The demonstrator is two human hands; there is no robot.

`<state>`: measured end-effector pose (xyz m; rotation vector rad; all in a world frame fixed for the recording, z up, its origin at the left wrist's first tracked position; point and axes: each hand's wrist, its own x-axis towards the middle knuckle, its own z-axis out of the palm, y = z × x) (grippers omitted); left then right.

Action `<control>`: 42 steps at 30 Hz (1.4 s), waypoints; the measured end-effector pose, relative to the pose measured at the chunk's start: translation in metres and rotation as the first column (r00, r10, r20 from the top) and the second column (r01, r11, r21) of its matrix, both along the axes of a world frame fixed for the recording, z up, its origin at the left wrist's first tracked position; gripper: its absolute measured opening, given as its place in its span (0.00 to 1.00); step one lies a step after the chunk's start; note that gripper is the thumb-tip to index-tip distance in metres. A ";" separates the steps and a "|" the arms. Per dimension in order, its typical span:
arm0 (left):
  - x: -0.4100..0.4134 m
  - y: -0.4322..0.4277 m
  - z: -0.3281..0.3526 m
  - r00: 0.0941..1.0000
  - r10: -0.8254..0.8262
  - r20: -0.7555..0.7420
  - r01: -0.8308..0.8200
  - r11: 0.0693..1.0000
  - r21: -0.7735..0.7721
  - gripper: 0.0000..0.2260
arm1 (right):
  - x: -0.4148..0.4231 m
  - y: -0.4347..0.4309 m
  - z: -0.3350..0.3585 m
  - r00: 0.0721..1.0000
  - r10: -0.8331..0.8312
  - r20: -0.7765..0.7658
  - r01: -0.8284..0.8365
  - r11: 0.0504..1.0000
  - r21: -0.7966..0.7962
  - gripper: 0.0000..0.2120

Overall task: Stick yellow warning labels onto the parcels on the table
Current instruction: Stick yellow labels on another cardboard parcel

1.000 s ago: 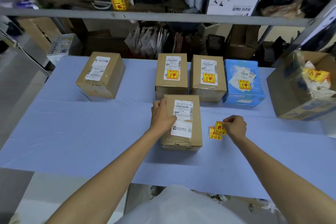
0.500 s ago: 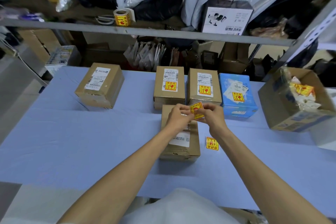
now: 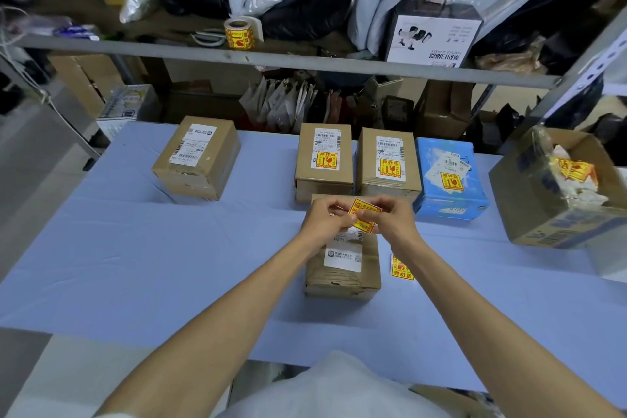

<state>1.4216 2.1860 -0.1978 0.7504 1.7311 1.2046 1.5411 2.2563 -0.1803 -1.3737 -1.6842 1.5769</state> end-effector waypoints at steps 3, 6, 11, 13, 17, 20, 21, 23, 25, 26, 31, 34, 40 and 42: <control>-0.001 -0.002 -0.001 0.998 0.024 0.057 -0.023 1.000 -0.015 0.06 | 0.000 -0.001 -0.003 1.000 -0.020 -0.004 0.020 1.000 -0.011 0.05; -0.002 -0.003 -0.002 0.996 0.074 0.042 -0.073 0.997 -0.024 0.08 | 0.000 -0.002 -0.005 0.998 -0.054 -0.016 0.053 0.998 -0.024 0.05; -0.012 -0.005 0.000 0.988 0.141 0.058 -0.144 0.989 0.043 0.08 | -0.001 -0.005 -0.007 0.992 -0.119 -0.037 0.118 0.992 -0.043 0.06; -0.015 -0.007 0.000 0.993 0.113 0.039 -0.114 0.993 0.032 0.09 | 0.000 -0.005 -0.008 0.990 -0.137 -0.036 0.136 0.990 -0.044 0.06; -0.016 -0.008 -0.001 0.999 0.038 0.005 -0.038 0.999 -0.012 0.05 | 0.000 -0.006 -0.010 0.988 -0.151 -0.039 0.150 0.988 -0.028 0.06; -0.013 -0.009 -0.001 1.000 -0.008 -0.011 0.008 0.999 -0.031 0.05 | -0.002 -0.007 -0.009 0.988 -0.151 -0.031 0.151 0.989 -0.007 0.06; -0.013 -0.009 0.000 1.000 -0.022 -0.019 0.021 0.999 -0.036 0.05 | -0.002 -0.007 -0.009 0.988 -0.149 -0.032 0.149 0.989 -0.009 0.06; -0.013 -0.009 0.000 0.998 -0.038 -0.039 0.037 0.999 -0.038 0.05 | -0.003 -0.008 -0.009 0.989 -0.142 -0.038 0.141 0.990 -0.018 0.06; -0.014 -0.010 0.000 0.997 -0.053 -0.059 0.050 0.998 -0.043 0.05 | -0.003 -0.008 -0.009 0.989 -0.140 -0.046 0.139 0.990 -0.024 0.06; -0.015 -0.010 0.000 0.995 -0.063 -0.072 0.060 0.997 -0.051 0.05 | -0.004 -0.008 -0.009 0.989 -0.141 -0.047 0.140 0.990 -0.025 0.06; -0.020 -0.010 0.002 0.985 -0.114 -0.133 0.101 0.990 -0.096 0.06 | -0.006 -0.007 -0.009 0.990 -0.140 -0.032 0.139 0.990 -0.025 0.06; -0.022 -0.011 0.003 0.983 -0.117 -0.140 0.104 0.990 -0.099 0.06 | -0.008 -0.006 -0.008 0.992 -0.123 -0.035 0.122 0.992 -0.026 0.06; -0.027 -0.011 0.005 0.983 -0.118 -0.140 0.103 0.989 -0.108 0.07 | -0.013 -0.004 -0.006 0.995 -0.086 -0.042 0.085 0.996 -0.017 0.06; -0.028 -0.011 0.006 0.983 -0.119 -0.136 0.104 0.988 -0.112 0.07 | -0.014 -0.004 -0.007 0.995 -0.084 -0.045 0.083 0.996 -0.027 0.05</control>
